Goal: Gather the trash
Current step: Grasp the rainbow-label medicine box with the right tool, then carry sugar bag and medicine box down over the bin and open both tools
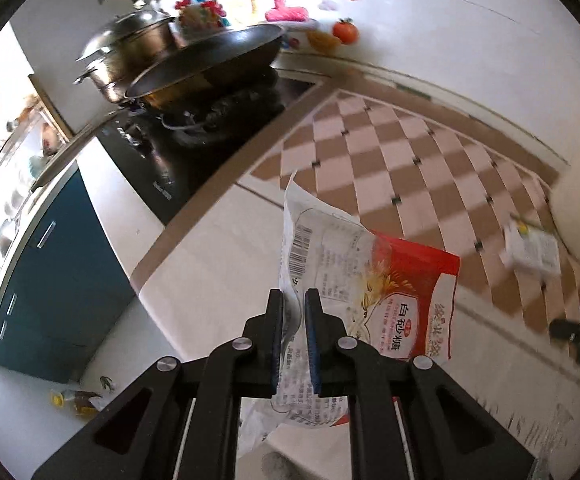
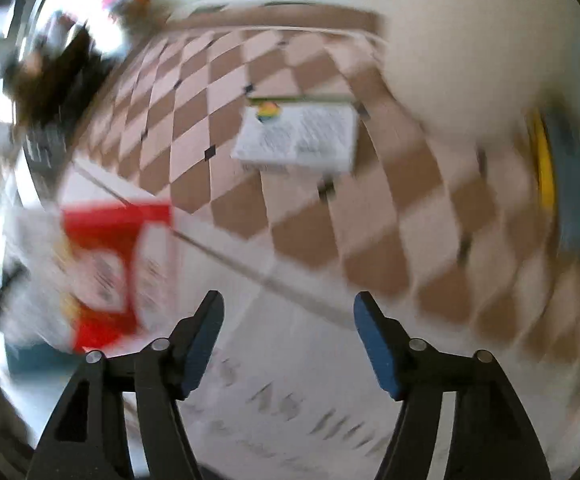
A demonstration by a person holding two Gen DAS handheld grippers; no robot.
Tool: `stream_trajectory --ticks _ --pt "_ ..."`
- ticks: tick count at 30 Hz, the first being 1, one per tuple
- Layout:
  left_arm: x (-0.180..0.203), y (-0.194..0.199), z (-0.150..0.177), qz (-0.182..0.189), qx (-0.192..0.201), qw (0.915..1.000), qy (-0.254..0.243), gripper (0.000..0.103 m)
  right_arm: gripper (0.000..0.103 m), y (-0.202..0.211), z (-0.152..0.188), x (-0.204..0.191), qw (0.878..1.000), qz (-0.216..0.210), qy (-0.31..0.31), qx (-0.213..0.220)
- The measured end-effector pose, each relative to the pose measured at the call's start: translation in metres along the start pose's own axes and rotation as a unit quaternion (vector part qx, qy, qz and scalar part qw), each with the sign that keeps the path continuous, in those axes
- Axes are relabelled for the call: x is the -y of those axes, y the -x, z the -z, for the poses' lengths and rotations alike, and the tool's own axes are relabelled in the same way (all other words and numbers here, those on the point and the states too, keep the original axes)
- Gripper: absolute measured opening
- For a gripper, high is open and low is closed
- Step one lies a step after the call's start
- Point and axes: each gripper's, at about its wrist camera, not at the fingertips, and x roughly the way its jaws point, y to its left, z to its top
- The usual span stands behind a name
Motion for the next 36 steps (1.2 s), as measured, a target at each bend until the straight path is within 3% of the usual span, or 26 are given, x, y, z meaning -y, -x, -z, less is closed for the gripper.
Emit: stream_trajectory --ticks 2,4,9,11,14,18,20,23,27,30,33,36 --pt "0.006 -0.009 -0.009 -0.009 0.000 0.9998 0.018 0.008 0.089 -0.011 -0.029 -0.019 0.993 0.054 0.099 -0.029" --pt "0.011 -0.018 -0.015 -0.013 -0.005 0.9992 0.037 0.008 0.089 -0.027 -0.053 -0.036 0.973 0.117 0.189 -0.055" --pt "0.024 -0.041 -0.023 -0.012 -0.017 0.9982 0.056 0.008 0.091 -0.067 -0.096 -0.065 0.907 0.203 0.346 -0.129" --pt "0.027 -0.049 -0.025 -0.010 -0.023 0.9981 0.057 0.008 0.091 -0.077 -0.111 -0.073 0.885 0.219 0.386 -0.140" --pt "0.030 -0.057 -0.028 -0.007 -0.031 0.9978 0.058 0.008 0.091 -0.088 -0.127 -0.079 0.872 0.210 0.410 -0.163" --pt "0.029 -0.062 -0.028 -0.004 -0.039 0.9974 0.060 0.008 0.091 -0.109 -0.139 -0.081 0.855 0.182 0.430 -0.226" --pt "0.026 -0.062 -0.027 0.000 -0.043 0.9971 0.063 0.008 0.090 -0.117 -0.145 -0.077 0.863 0.165 0.411 -0.244" --pt "0.023 -0.061 -0.024 0.003 -0.046 0.9970 0.062 0.008 0.081 -0.119 -0.154 -0.070 0.888 0.134 0.366 -0.245" --pt "0.017 -0.056 -0.019 0.010 -0.048 0.9969 0.062 0.008 0.081 -0.110 -0.165 -0.051 0.943 0.098 0.227 -0.222" --pt "0.014 -0.052 -0.017 0.006 -0.045 0.9975 0.054 0.008 0.082 -0.101 -0.165 -0.034 0.969 0.059 0.135 -0.200" --pt "0.009 -0.051 -0.014 0.002 -0.047 0.9974 0.055 0.008 0.090 -0.099 -0.159 -0.026 0.976 0.021 0.101 -0.193" --pt "0.004 -0.050 -0.014 -0.001 -0.046 0.9972 0.059 0.008 0.094 -0.098 -0.147 -0.029 0.979 0.041 0.123 -0.155"
